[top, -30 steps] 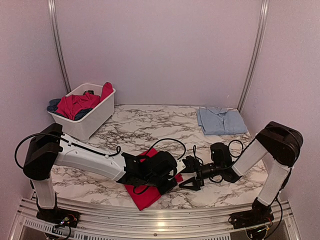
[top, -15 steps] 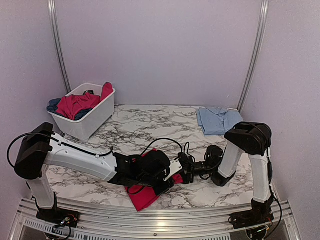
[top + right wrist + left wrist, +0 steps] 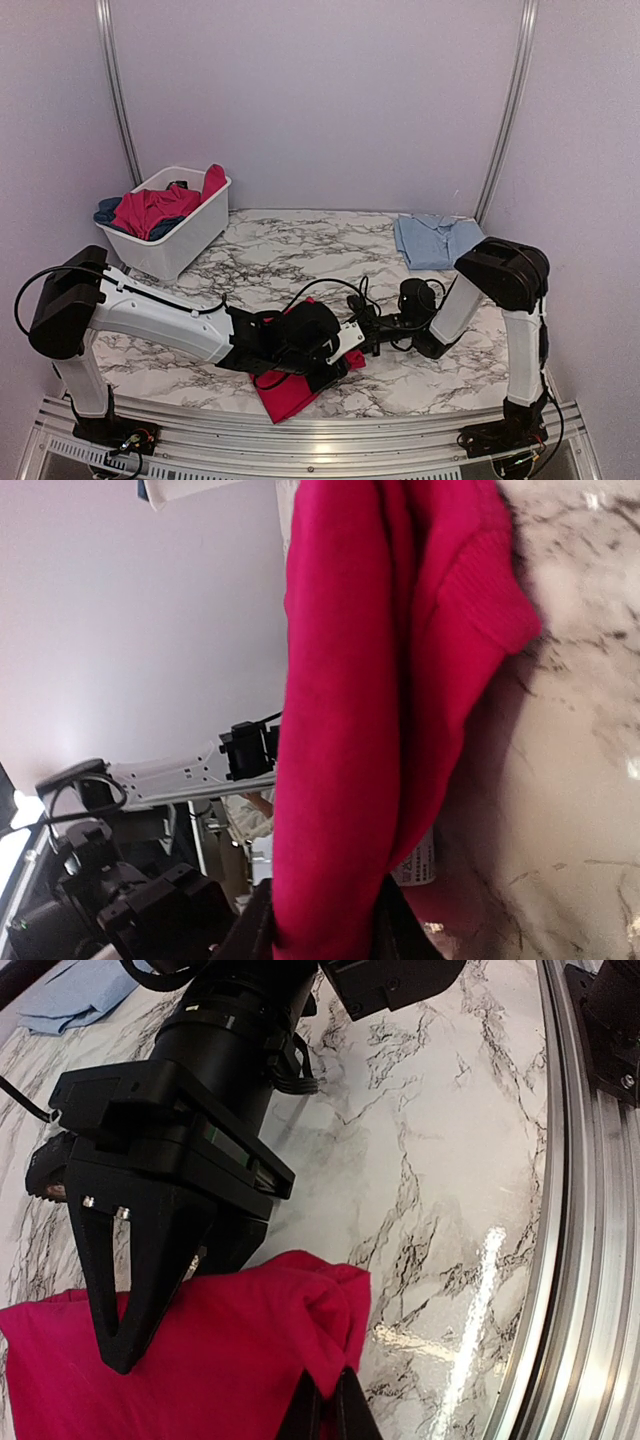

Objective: Fold and stack the mixed laundry pile
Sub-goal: Pass from the left arm to the right

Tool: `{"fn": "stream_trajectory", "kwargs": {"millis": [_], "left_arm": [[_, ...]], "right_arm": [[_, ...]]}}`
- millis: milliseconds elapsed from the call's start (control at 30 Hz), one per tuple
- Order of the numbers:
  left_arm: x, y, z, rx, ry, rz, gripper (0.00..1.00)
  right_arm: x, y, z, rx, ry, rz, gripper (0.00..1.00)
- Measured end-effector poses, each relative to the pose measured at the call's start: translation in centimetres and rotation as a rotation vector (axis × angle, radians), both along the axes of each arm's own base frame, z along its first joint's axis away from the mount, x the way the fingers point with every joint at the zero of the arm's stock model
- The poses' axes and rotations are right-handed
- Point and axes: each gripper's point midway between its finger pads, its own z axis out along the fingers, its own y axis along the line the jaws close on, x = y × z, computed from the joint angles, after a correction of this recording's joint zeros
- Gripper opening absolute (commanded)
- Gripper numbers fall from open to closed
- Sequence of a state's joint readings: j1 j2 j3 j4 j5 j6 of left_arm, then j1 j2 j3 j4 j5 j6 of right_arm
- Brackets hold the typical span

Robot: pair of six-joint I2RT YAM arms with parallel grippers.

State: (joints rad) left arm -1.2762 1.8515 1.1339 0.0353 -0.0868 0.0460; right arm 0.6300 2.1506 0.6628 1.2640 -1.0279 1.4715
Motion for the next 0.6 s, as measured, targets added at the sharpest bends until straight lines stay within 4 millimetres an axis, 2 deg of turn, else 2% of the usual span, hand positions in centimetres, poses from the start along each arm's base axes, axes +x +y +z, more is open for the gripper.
{"fn": "stream_trajectory", "kwargs": {"millis": [33, 167, 267, 367, 467, 600], "left_arm": [[0.0, 0.0, 0.0, -0.002, 0.0, 0.0, 0.05], [0.1, 0.2, -0.1, -0.006, 0.001, 0.01, 0.37], [0.4, 0.6, 0.7, -0.025, 0.003, 0.028, 0.6], [0.9, 1.3, 2.7, -0.069, 0.003, 0.055, 0.96], [1.9, 2.2, 5.2, -0.128, -0.004, 0.094, 0.99], [3.8, 4.2, 8.2, -0.205, -0.016, 0.166, 0.99]], "right_arm": [[0.0, 0.0, -0.1, -0.013, -0.007, 0.002, 0.01], [0.5, -0.3, 0.9, -0.07, -0.083, -0.004, 0.0], [1.9, -0.1, 3.1, -0.121, -0.2, -0.016, 0.0], [3.8, -0.8, 6.1, -0.154, -0.326, -0.05, 0.0], [5.7, -3.1, 7.3, -0.23, -0.401, -0.098, 0.0], [7.6, -7.1, 6.6, -0.415, -0.445, -0.146, 0.0]]}}
